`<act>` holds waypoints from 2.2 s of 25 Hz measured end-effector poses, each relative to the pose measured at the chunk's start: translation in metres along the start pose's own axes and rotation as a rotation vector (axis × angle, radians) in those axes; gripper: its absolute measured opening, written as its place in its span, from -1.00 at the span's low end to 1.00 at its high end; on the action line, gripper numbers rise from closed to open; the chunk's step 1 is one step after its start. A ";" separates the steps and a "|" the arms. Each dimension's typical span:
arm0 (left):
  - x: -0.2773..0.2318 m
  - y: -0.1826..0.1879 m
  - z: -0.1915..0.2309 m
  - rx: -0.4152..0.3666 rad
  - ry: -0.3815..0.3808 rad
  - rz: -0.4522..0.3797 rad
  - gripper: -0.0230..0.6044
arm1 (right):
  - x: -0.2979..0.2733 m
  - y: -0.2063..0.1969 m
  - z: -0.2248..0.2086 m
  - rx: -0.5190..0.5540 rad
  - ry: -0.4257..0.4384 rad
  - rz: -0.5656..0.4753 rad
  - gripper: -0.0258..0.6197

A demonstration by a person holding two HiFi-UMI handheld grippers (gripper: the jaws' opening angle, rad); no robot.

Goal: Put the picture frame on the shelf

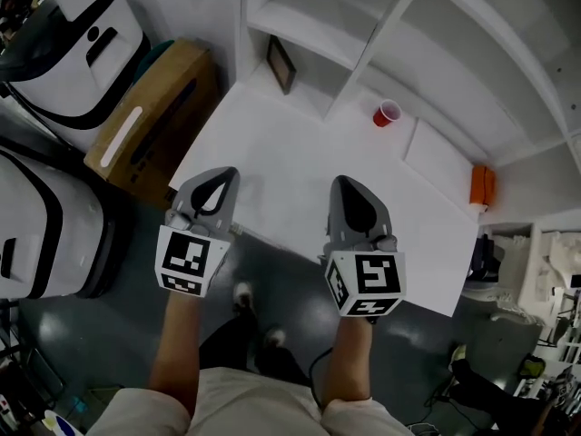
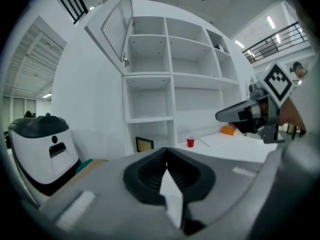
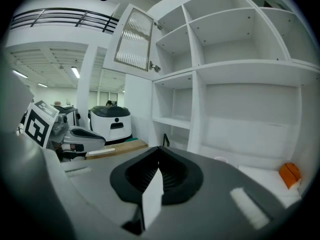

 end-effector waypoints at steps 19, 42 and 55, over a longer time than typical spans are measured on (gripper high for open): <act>0.129 0.063 -0.072 0.031 0.099 -0.054 -0.92 | 0.151 0.032 0.009 -0.013 -0.001 -0.034 -0.94; 0.265 0.140 -0.179 -0.139 0.094 -0.194 -0.92 | 0.320 0.073 0.060 0.136 0.094 -0.146 -0.93; 0.317 0.161 -0.214 -0.203 0.080 -0.257 -0.92 | 0.377 0.076 0.082 0.233 0.156 -0.163 -0.91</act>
Point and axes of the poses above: the fingertips, and each gripper's own axes: x backward along the fingers, z to its left, y out of its top, the point moved 9 cm from there along x, backward along the fingers, and after that the axes turned 4 degrees about -x, right-handed, at the moved point
